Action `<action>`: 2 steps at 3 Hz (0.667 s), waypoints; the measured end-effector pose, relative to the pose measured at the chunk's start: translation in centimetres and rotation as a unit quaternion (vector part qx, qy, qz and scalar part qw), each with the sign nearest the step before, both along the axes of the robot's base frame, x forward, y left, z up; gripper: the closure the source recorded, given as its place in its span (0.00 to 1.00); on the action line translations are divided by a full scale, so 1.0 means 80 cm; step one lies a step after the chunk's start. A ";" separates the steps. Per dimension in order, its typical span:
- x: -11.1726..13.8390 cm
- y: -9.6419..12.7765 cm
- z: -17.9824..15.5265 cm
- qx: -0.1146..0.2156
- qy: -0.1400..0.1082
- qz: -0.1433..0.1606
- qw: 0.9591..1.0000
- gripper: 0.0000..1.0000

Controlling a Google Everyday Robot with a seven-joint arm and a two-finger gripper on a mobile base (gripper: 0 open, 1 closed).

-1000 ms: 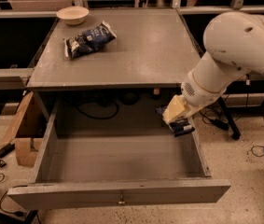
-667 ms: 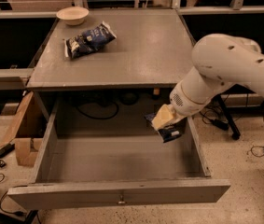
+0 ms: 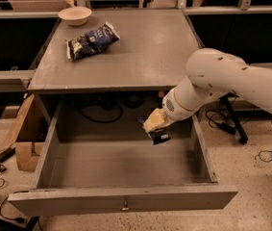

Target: Place rxbar blueberry into top drawer

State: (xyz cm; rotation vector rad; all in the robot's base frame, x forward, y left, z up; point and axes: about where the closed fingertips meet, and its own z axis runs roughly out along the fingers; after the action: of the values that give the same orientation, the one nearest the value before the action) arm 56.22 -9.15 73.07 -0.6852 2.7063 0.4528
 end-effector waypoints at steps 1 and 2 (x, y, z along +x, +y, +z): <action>0.001 0.001 -0.002 0.001 0.001 -0.001 1.000 0.81; 0.001 0.001 -0.002 0.001 0.001 -0.001 1.000 0.58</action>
Offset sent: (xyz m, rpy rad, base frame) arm 0.0005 0.0009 -0.0014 0.0027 0.0016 -0.0013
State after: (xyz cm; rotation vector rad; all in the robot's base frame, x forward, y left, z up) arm 56.27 -9.06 72.93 -0.6827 2.7070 0.4568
